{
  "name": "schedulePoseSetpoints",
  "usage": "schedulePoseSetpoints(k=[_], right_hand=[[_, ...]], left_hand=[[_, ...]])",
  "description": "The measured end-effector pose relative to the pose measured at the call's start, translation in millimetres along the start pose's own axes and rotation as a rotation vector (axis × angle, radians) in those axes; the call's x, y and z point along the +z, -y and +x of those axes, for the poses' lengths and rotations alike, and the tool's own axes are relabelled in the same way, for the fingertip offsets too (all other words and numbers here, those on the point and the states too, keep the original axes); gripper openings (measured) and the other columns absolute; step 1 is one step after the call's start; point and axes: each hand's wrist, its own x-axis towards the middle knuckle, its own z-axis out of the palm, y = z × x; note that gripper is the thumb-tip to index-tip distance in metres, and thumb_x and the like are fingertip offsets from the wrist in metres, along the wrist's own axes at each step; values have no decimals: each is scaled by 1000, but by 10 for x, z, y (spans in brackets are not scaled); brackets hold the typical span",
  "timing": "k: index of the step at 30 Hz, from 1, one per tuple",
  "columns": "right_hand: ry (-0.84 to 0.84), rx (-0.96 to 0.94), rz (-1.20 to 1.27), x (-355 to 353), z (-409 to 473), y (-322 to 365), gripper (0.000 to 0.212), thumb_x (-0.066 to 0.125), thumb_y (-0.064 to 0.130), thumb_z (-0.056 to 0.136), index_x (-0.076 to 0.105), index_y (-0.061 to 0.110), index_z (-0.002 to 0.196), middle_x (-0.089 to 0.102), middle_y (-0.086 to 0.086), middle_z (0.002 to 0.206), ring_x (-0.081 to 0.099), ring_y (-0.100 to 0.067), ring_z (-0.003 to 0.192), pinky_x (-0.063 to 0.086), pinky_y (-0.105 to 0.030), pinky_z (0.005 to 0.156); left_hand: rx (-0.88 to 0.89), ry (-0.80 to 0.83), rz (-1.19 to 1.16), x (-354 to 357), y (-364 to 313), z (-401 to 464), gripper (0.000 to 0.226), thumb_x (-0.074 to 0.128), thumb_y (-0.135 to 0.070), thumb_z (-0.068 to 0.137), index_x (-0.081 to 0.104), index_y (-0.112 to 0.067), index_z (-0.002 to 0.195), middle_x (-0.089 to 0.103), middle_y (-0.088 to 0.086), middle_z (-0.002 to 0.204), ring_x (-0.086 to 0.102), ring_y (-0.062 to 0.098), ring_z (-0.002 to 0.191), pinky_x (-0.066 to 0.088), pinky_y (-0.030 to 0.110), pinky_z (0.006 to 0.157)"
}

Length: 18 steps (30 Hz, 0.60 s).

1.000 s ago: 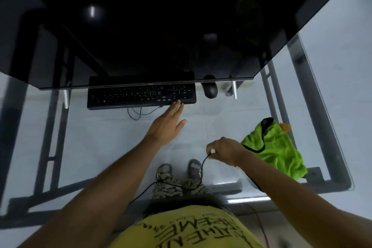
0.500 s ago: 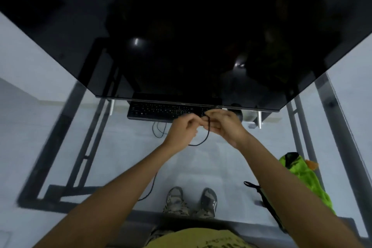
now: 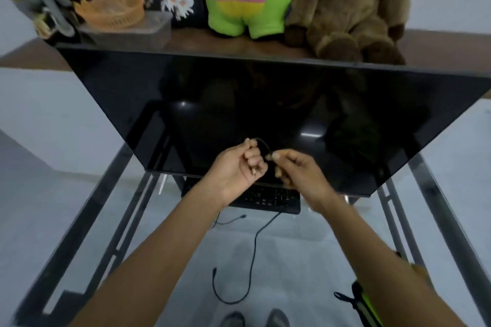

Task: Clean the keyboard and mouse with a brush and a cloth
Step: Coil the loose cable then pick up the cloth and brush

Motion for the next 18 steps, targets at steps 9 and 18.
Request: schedulePoseSetpoints(k=[9,18], right_hand=[[295,-1,-540,675,-321,408,14,60,26,93,66,20,105,61,10,68,54,5,55,42,-11,52],[-75,-202,-484,283,-210,861,12,63,30,91,75,30,87,58,14,53,46,2,44,33,-10,43]], left_hand=[[551,4,1187,-447,-381,139,18,49,-16,100,63,-6,97,72,3,94,69,10,88,52,21,83],[-31,290,803,-484,-712,-396,32,33,-12,100,60,-5,84,45,0,55,33,8,44,34,21,49]])
